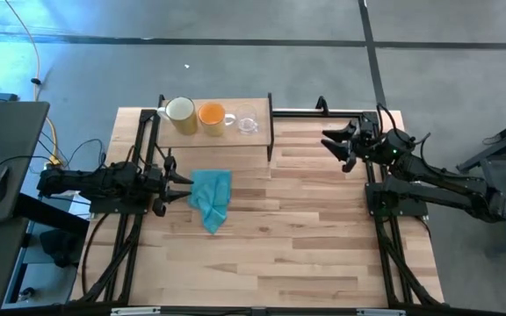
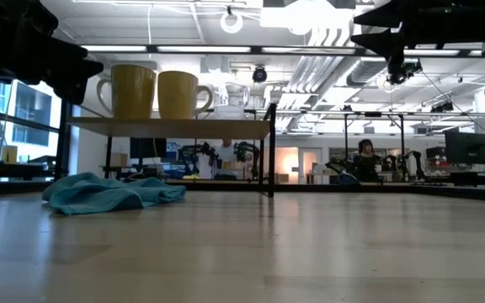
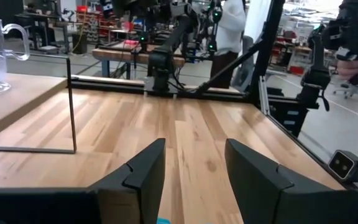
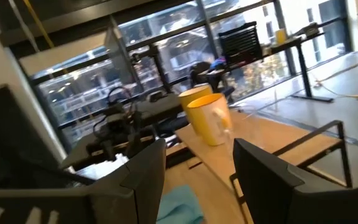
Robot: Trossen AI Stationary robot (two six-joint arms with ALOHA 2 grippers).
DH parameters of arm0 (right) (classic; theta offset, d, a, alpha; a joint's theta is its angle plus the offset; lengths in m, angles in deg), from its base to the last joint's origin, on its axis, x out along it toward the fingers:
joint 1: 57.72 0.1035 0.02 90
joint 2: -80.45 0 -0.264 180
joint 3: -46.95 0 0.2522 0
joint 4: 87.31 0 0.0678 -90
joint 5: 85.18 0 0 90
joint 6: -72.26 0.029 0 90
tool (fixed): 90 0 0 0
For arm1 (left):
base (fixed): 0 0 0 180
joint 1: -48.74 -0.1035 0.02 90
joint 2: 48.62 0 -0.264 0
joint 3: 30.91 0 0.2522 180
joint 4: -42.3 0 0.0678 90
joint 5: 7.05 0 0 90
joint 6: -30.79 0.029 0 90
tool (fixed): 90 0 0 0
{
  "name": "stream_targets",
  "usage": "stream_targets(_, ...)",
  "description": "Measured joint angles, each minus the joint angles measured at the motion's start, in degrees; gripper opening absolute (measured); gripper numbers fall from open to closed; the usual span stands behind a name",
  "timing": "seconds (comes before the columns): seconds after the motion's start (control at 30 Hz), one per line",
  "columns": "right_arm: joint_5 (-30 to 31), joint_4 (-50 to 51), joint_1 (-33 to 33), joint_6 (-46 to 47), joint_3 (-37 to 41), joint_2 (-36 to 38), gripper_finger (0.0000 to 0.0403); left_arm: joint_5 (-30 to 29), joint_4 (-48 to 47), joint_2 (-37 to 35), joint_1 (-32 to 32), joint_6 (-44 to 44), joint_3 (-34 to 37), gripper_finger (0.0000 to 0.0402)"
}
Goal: Stack small to large cups/mugs on shelf
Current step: Return to Home Position
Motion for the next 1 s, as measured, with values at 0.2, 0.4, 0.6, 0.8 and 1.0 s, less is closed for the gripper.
stream_targets(0.2,-4.2,1.7,0.0,-4.7,0.0,0.1,0.0181,-1.1,0.0,0.0,0.0,0.0,0.0,0.0154)
stream_targets(0.4,-5.2,2.6,0.6,-5.8,0.0,0.0,0.0181,-2.2,0.0,0.0,0.0,0.0,0.0,0.0154)
stream_targets(0.6,0.0,2.1,9.8,-14.1,0.0,-0.8,0.0181,-3.5,0.3,0.0,0.0,0.0,0.0,0.0154)
stream_targets(0.8,6.9,-0.5,19.4,-20.9,0.0,-2.9,0.0181,-3.5,0.3,0.0,0.0,0.0,0.0,0.0154)
stream_targets(1.0,11.7,0.0,23.8,-28.3,0.0,-3.4,0.0181,-3.5,0.3,0.0,0.0,-0.1,0.0,0.0154)
